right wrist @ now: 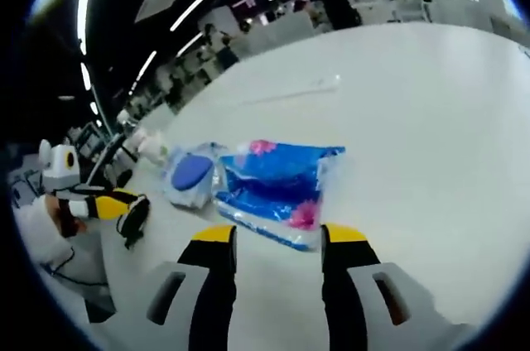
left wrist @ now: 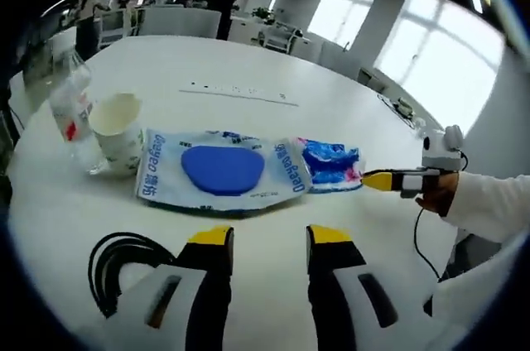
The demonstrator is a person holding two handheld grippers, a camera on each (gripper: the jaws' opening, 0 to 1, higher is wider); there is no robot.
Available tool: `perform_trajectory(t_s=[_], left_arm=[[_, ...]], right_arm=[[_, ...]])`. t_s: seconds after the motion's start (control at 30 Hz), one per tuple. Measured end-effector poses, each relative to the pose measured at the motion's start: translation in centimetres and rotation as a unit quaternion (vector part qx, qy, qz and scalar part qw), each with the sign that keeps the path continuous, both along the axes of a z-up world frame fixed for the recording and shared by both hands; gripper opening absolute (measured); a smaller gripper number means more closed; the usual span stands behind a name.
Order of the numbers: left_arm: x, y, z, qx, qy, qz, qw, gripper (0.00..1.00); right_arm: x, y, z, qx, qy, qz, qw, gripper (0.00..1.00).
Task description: Arrange the tabletop items into an orderly group along one side of the table until the central work area is clear of visible clutter.
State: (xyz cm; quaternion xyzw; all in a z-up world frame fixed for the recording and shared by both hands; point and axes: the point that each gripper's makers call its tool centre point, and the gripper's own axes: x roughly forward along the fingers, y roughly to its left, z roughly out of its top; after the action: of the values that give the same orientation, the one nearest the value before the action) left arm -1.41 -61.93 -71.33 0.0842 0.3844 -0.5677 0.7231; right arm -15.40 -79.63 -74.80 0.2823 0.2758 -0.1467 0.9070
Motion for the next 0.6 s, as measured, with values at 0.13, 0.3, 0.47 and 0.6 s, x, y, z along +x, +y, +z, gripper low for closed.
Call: perform_trajectory(t_s=[0.13, 0.3, 0.47, 0.6], left_arm=[[1.3, 2.8, -0.5, 0.033, -0.051, 0.004, 0.9981, 0.37], [2.0, 5.4, -2.1, 0.062, -0.054, 0.021, 0.9964, 0.41], [1.6, 7.0, -3.5, 0.088, -0.063, 0.013, 0.9941, 0.42], [1.4, 7.5, -4.4, 0.099, -0.060, 0.010, 0.9932, 0.42]], right_arm=[[0.0, 0.6, 0.6, -0.008, -0.006, 0.003, 0.9999, 0.39], [-1.3, 1.0, 0.7, -0.003, -0.007, -0.009, 0.9999, 0.40], [-2.8, 2.1, 2.0, 0.025, -0.044, -0.031, 0.9982, 0.41], [-4.1, 3.5, 2.8, 0.023, -0.055, -0.031, 0.9977, 0.42]])
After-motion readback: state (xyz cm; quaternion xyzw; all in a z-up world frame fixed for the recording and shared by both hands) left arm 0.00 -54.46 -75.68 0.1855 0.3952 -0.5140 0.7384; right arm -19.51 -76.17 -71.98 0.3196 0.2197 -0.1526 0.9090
